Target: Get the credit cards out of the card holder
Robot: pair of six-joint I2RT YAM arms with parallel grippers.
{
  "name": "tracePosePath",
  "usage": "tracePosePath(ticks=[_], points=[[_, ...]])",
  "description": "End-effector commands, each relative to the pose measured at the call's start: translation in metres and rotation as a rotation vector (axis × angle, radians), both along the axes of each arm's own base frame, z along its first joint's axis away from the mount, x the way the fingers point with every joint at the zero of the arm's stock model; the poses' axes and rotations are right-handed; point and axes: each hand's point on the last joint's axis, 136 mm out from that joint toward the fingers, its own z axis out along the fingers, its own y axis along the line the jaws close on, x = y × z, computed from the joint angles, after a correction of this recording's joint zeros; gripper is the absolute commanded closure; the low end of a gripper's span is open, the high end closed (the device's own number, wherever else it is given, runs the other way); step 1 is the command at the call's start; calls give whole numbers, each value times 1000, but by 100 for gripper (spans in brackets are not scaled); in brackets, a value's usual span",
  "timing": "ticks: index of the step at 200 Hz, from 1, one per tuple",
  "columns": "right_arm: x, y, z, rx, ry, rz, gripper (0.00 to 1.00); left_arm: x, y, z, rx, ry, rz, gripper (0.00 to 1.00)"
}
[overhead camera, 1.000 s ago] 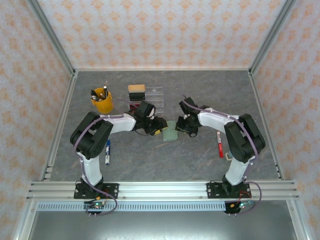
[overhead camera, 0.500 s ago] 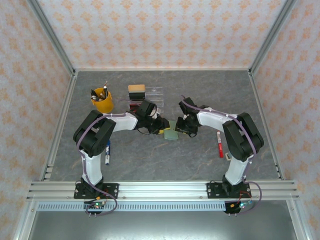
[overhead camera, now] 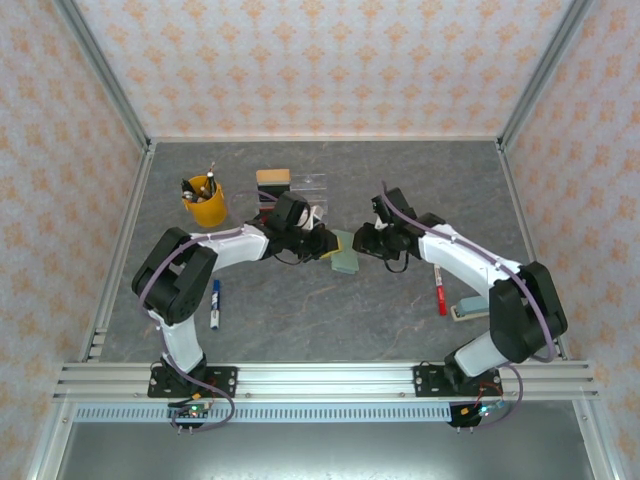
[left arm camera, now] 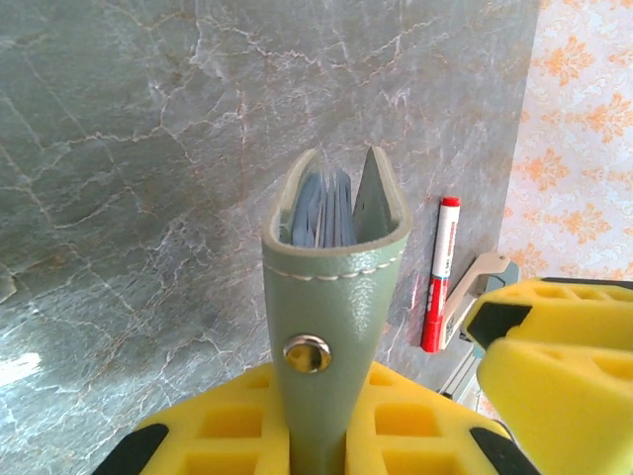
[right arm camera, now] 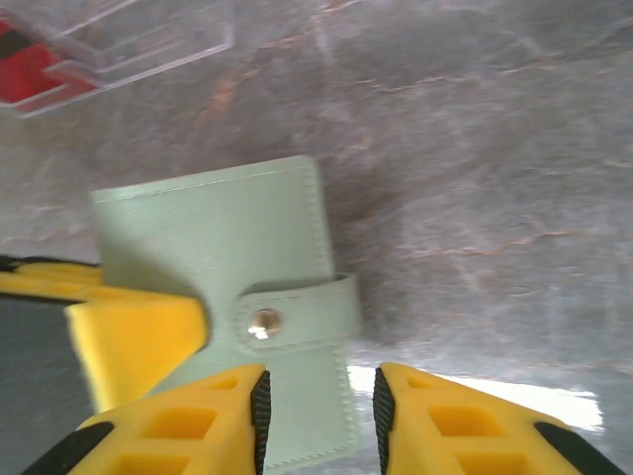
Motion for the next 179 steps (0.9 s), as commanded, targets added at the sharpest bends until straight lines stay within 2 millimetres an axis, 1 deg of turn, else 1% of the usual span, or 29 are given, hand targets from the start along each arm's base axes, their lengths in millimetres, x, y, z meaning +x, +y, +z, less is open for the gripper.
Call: tracePosePath(ticks=[1,42,83,117,145,167,179], points=[[-4,21,7,118,14,43,65,0,-5,18,-22,-88,-29,100],[-2,27,2,138,42,55,72,-1,-9,20,-46,-92,-37,100],[-2,22,-15,66,76,54,72,-3,-14,25,-69,-105,-51,100],[-1,26,-21,59,92,71,71,-4,-18,29,-84,-113,-67,100],[2,20,-28,14,94,50,71,-5,-20,33,-95,-120,-77,100],[7,9,-33,-41,82,6,72,-6,-21,37,-103,-130,-87,100],[10,2,-35,-79,73,-22,75,-7,-22,41,-102,-144,-96,100]])
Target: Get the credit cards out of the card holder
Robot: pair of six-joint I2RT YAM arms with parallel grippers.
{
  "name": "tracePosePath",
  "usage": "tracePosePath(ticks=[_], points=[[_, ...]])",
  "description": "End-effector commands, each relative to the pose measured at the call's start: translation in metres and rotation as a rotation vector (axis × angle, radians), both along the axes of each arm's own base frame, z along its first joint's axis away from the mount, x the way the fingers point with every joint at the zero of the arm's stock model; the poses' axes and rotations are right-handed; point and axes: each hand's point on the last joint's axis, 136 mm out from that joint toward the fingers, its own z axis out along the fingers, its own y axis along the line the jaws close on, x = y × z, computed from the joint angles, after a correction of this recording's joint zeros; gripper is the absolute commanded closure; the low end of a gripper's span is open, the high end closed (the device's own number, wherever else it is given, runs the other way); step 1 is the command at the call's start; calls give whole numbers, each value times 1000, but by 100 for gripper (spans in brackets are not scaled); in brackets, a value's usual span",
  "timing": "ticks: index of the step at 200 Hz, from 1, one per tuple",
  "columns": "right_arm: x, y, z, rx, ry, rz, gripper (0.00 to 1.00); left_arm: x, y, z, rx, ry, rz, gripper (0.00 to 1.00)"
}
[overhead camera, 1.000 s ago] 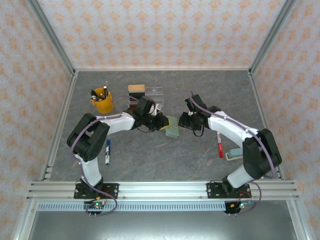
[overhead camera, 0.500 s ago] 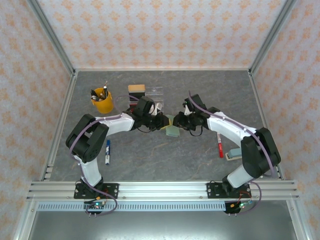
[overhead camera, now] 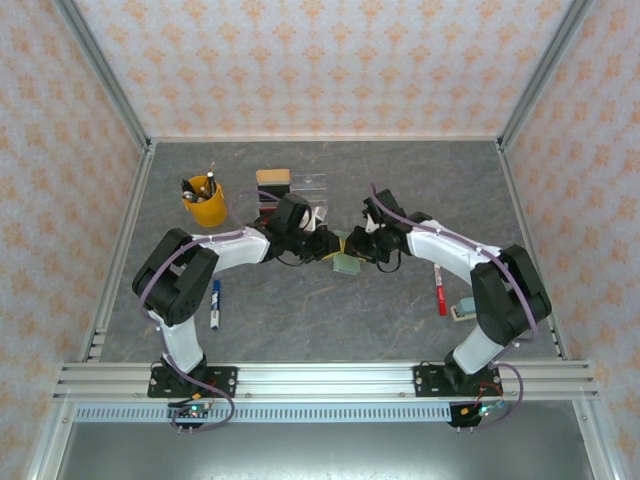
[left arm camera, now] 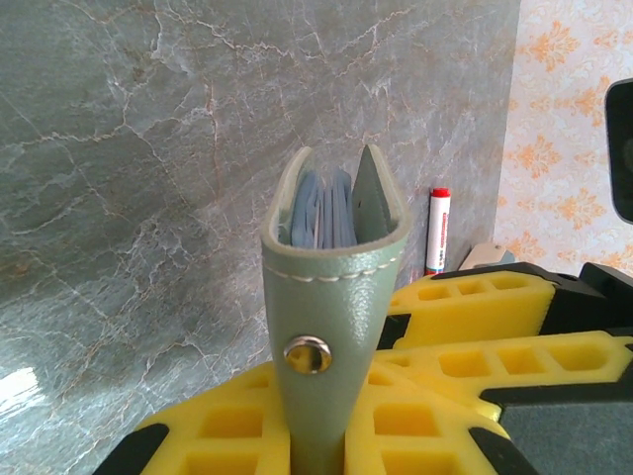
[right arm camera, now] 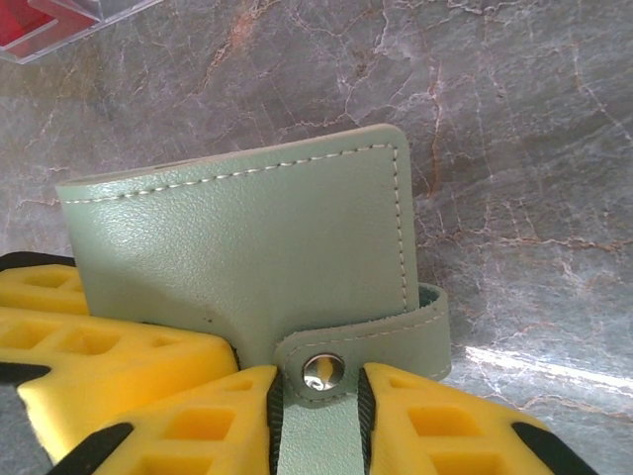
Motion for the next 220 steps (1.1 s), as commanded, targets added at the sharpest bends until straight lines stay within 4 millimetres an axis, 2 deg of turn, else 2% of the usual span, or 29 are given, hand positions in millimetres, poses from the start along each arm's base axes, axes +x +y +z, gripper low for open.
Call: tracePosePath(ticks=[1,60,81,126,137,152,182,197,220], points=[[11,-18,-9,-120,-27,-58,75,-3,-14,39,-84,-108,-70,100],[18,-54,-14,-293,-58,-182,96,-5,-8,36,-36,-117,-67,100],[18,-72,-13,-373,-63,-245,98,-4,-5,30,-10,-107,-60,100],[16,-89,-14,-465,-48,-289,98,-4,-3,22,15,-95,-53,100],[16,-85,-14,-450,-47,-274,98,-4,-3,21,16,-91,-50,100],[17,-64,-9,-337,-63,-211,95,-4,-3,20,18,-87,-51,100],[13,-16,15,-62,-119,-65,72,-5,-4,19,15,-85,-59,100],[10,-8,20,-11,-120,-36,64,-5,-5,20,11,-85,-62,100],[6,-2,16,12,-90,-11,61,-6,-6,21,-4,-86,-67,100]])
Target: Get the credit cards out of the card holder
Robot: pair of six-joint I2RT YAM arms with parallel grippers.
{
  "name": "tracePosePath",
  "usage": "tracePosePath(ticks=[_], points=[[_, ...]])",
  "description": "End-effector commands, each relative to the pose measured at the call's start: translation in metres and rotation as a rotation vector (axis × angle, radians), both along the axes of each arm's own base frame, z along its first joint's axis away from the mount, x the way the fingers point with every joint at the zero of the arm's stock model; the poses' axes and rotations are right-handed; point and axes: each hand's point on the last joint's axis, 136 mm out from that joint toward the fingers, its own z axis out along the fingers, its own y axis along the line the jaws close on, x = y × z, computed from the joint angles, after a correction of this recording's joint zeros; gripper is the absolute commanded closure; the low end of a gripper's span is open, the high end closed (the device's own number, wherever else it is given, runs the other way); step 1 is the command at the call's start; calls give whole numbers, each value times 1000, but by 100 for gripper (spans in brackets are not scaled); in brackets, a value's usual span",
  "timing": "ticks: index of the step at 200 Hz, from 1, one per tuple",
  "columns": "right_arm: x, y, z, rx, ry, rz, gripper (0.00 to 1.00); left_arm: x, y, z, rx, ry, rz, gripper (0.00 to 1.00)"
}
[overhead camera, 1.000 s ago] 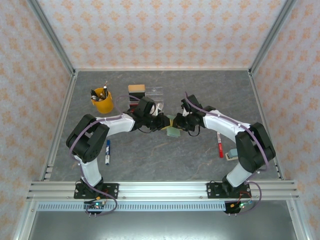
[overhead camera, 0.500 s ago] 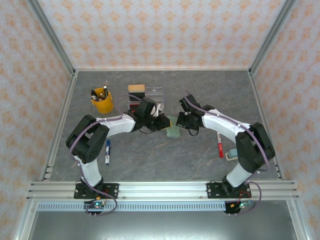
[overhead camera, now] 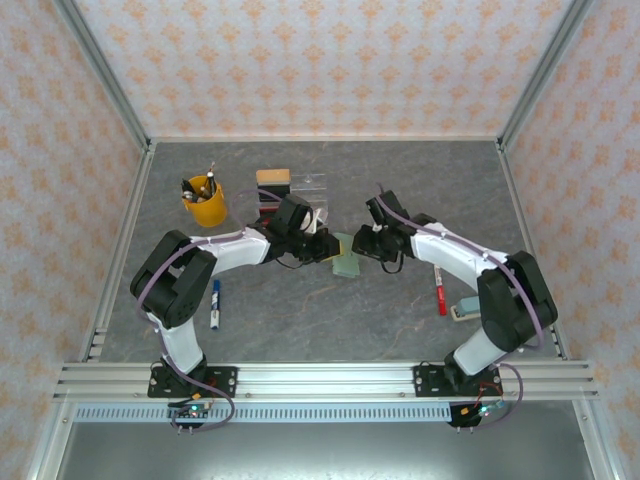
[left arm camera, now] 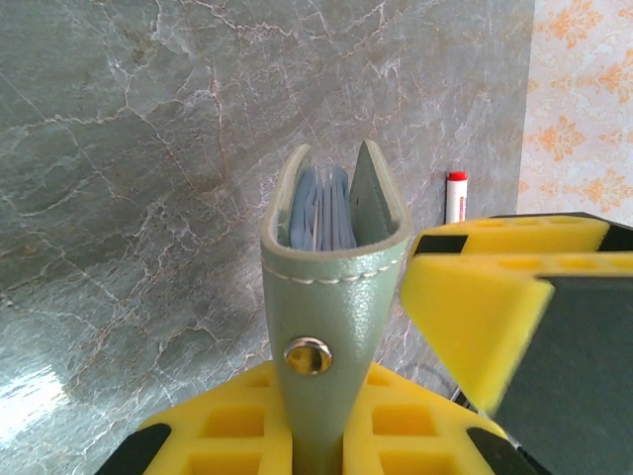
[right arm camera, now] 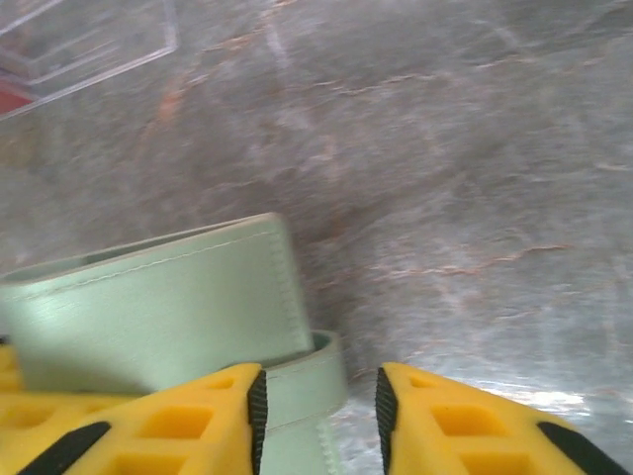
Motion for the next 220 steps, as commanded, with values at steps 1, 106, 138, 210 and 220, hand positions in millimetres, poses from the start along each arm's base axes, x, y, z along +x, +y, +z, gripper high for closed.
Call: tracePosePath(ticks=[1,106,138,210,220], points=[[-3,21,12,101,-17,77,61,1,-8,23,-49,-55,-38,100],[-15,21,-20,62,110,95,73,9,-6,29,-54,-93,3,100],[-23,7,-29,-10,144,72,85,13,2,30,-21,-122,43,100],[-25,-26,-45,-186,163,-1,100,14,8,27,8,-132,70,100],[-24,-28,-44,-199,161,-8,100,14,8,27,7,-130,70,100]])
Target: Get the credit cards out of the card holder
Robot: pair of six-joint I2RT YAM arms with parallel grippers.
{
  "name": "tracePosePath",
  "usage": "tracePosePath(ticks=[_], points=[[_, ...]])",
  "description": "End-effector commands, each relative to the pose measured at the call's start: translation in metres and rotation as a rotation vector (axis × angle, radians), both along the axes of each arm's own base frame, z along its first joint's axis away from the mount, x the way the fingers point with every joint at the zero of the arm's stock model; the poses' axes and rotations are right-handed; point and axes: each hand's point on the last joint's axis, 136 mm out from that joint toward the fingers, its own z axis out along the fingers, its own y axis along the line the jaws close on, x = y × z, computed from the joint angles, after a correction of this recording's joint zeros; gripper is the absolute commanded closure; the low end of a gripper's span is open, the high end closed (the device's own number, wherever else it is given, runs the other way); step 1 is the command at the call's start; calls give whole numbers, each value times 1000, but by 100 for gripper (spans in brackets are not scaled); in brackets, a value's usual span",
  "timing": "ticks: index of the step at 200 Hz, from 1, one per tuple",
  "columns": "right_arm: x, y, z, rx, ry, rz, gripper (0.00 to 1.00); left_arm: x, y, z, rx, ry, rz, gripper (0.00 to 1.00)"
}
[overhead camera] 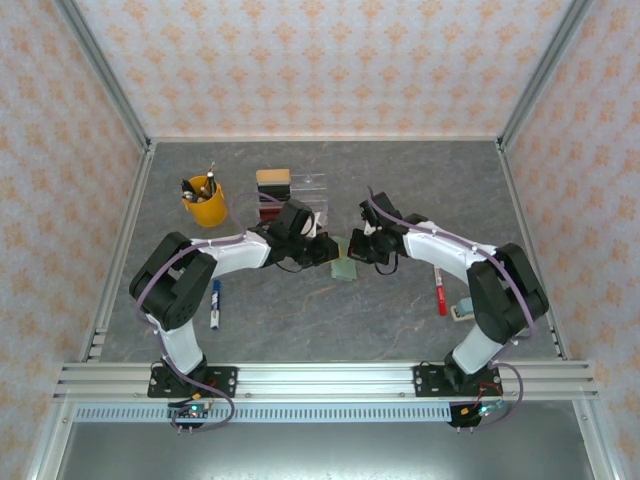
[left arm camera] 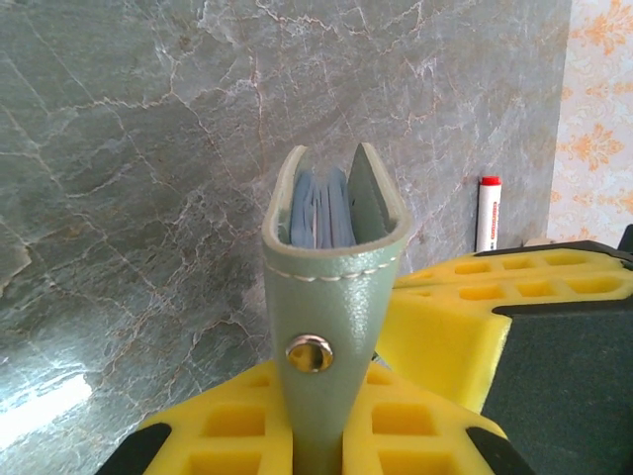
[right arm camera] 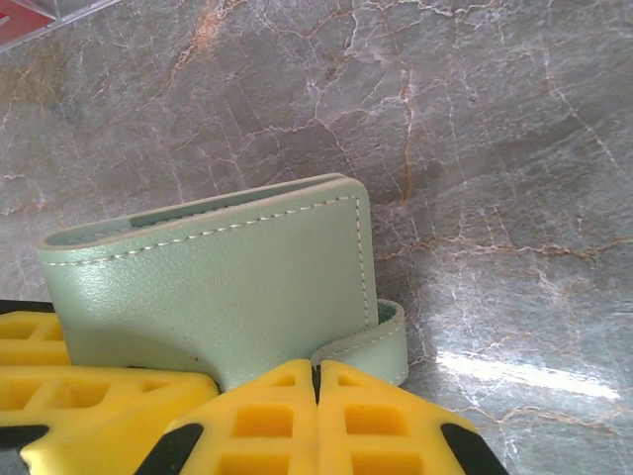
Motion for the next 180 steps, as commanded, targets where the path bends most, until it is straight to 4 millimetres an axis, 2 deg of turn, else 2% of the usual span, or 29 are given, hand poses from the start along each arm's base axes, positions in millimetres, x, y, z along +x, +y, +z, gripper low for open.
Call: tracePosePath(ticks=[1,121,141,162,180], points=[[-15,-46,-29,-230,87,-71,100,16,3,37,-45,-118,31,100],[-19,-78,-33,-410,93,-111,100,18,-1,43,-96,-126,47,100],[-11,-60,-13,-285,17,-102,100,16,0,39,-83,-119,39,100],[-5,-29,23,-82,-78,-41,100,13,-2,36,-82,-109,20,100],[-4,-12,43,27,-118,-5,79,12,-4,35,-84,-103,3,100]])
